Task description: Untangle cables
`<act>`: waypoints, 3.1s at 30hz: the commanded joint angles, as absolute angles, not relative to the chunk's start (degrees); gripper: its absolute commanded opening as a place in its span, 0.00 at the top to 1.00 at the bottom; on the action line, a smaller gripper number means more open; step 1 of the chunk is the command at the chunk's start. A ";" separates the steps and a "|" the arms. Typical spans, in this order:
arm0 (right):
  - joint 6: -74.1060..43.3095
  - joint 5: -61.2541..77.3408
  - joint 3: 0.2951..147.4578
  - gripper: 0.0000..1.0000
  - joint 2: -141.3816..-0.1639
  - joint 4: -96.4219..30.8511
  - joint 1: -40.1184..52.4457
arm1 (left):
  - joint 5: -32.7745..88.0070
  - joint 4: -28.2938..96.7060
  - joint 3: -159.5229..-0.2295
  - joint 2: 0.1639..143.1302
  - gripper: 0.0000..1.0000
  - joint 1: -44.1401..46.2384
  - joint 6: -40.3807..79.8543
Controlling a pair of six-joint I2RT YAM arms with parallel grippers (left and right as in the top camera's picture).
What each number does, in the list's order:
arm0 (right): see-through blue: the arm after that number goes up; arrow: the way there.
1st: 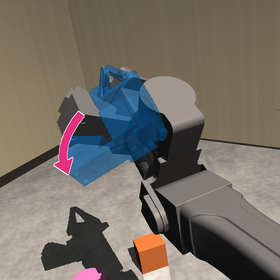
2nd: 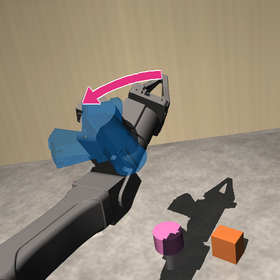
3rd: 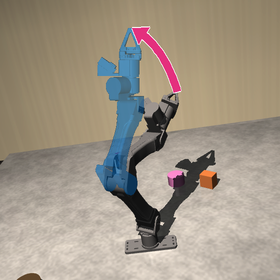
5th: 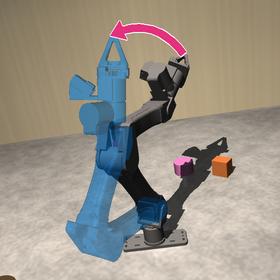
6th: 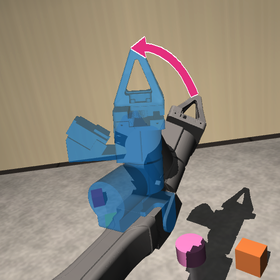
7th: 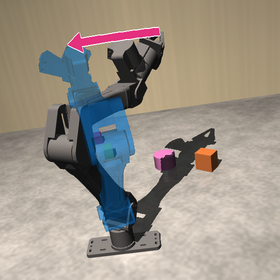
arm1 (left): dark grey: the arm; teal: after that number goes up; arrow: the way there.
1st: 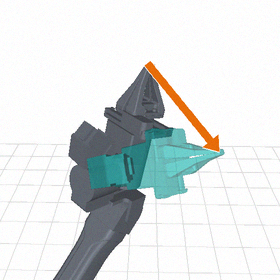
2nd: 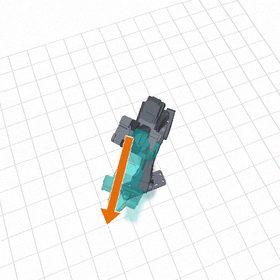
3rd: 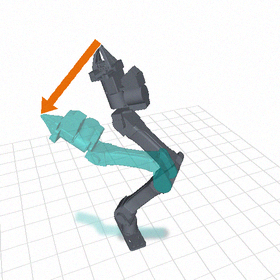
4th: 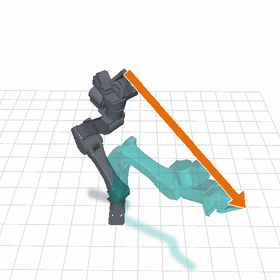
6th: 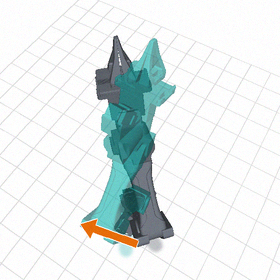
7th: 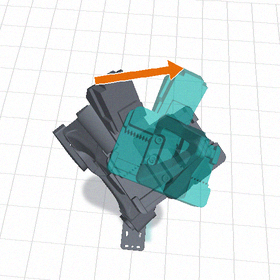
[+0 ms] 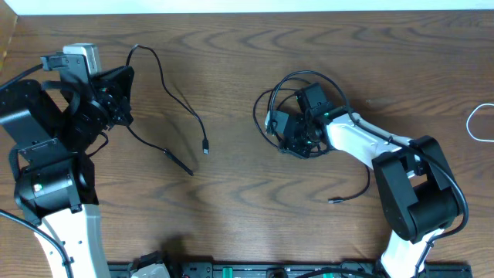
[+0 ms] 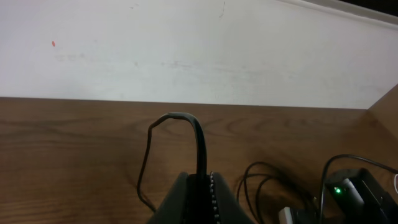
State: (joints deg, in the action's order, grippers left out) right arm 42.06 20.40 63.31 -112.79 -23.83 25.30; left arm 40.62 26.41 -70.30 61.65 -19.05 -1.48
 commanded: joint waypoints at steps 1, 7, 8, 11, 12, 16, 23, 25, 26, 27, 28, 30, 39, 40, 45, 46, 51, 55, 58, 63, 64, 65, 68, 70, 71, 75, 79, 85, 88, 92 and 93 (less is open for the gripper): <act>38.54 15.00 53.54 0.65 -124.22 -29.10 26.30 | 41.60 26.35 -70.76 61.36 0.92 -18.92 -1.41; 38.13 16.69 53.54 0.99 -124.22 -28.84 26.30 | 41.60 26.35 -70.76 61.36 0.92 -18.92 -1.43; 38.13 16.69 53.54 0.99 -124.22 -28.84 26.30 | 41.60 26.35 -70.76 61.36 0.93 -18.92 -1.41; 38.13 16.69 53.56 0.99 -124.22 -28.84 26.30 | 41.60 26.37 -70.76 61.36 0.93 -18.92 -1.41; 38.13 16.69 53.56 0.99 -124.20 -28.73 26.30 | 41.60 26.37 -70.76 61.36 0.93 -18.92 -1.43; 35.31 16.67 54.54 0.99 -124.07 -29.02 26.28 | 41.60 26.35 -70.76 61.36 0.93 -18.92 -1.41; 32.80 16.21 63.37 0.99 -120.38 -37.19 26.28 | 41.60 26.39 -70.76 61.36 0.92 -18.92 -1.43; 32.77 15.25 67.07 0.99 -118.28 -40.66 26.24 | 41.60 26.50 -70.76 61.36 0.93 -18.92 -1.43; 32.75 14.41 69.71 0.99 -116.77 -42.83 26.24 | 41.58 26.55 -70.76 61.36 0.92 -18.92 -1.43; 32.51 13.96 70.91 0.99 -116.11 -43.62 26.24 | 41.60 26.59 -70.76 61.36 0.93 -18.92 -1.43; 31.24 12.56 73.56 0.99 -114.45 -45.08 26.24 | 41.60 26.59 -70.76 61.36 0.92 -18.92 -1.43; 28.47 9.15 77.60 0.99 -111.66 -46.68 26.22 | 41.60 26.59 -70.76 61.36 0.92 -18.92 -1.43; 25.10 -5.30 88.88 0.99 -100.53 -48.80 23.79 | 41.58 26.98 -70.76 61.36 0.92 -18.92 -1.67; 25.10 -7.94 89.65 0.99 -99.26 -48.93 23.03 | 41.58 26.98 -70.76 61.36 0.93 -18.92 -1.67; 25.10 -18.39 91.53 0.99 -94.26 -48.82 17.15 | 41.58 27.57 -70.76 61.36 0.93 -18.92 -1.85; 25.08 -20.14 91.74 0.99 -93.14 -48.58 15.05 | 41.58 27.66 -70.76 61.36 0.93 -18.92 -1.85; 21.93 -22.41 92.84 0.99 -90.26 -45.58 5.28 | 41.58 27.92 -70.76 61.41 0.93 -18.92 -1.85; 16.32 -22.35 93.03 0.99 -89.08 -41.71 -4.58 | 41.58 28.08 -70.76 61.41 0.93 -18.92 -1.85; 11.55 -21.23 93.01 0.99 -89.14 -39.72 -11.55 | 41.58 28.25 -70.76 61.41 0.93 -18.92 -1.85; 4.73 -8.14 93.01 0.99 -89.25 -35.62 -25.54 | 41.58 29.04 -70.76 61.41 0.93 -18.92 -1.85; 4.71 -6.26 93.01 0.99 -89.25 -34.96 -27.14 | 41.58 29.17 -70.76 61.41 0.93 -18.92 -1.85; 4.73 -3.86 93.01 0.99 -89.25 -34.11 -29.04 | 41.58 29.43 -70.76 61.41 0.93 -18.92 -1.87; 2.37 0.67 93.01 0.99 -89.47 -31.51 -34.57 | 41.58 29.76 -70.76 61.41 0.92 -18.92 -1.85; -2.09 1.32 93.01 0.99 -89.95 -29.52 -38.13 | 41.58 29.80 -70.76 61.41 0.93 -18.92 -1.85; -3.29 2.13 93.01 0.99 -90.21 -29.02 -39.46 | 41.58 29.82 -70.76 61.41 0.93 -18.92 -1.85; -7.62 9.32 93.01 0.99 -92.53 -28.53 -44.42 | 41.58 29.98 -70.76 61.41 0.92 -18.92 -1.83; -9.47 16.60 93.01 0.71 -96.88 -30.39 -46.61 | 41.60 30.02 -70.76 61.41 0.92 -18.92 -1.83; -11.97 25.34 93.01 0.01 -103.63 -34.09 -46.65 | 41.60 31.16 -70.76 61.41 0.93 -18.92 -1.83; -10.90 31.83 93.01 0.01 -104.95 -36.51 -45.65 | 41.60 31.24 -70.76 61.41 0.93 -18.92 -1.83; -7.05 33.39 93.01 0.01 -104.90 -40.97 -42.15 | 41.60 31.24 -70.76 61.41 0.93 -18.92 -1.83; -6.04 33.36 93.01 0.01 -104.90 -42.78 -40.77 | 41.60 31.24 -70.76 61.41 0.92 -18.92 -1.83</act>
State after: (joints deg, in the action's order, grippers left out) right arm -9.41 28.75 92.25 -105.62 -39.81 -44.62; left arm 40.62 31.18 -70.30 61.67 -19.05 -1.50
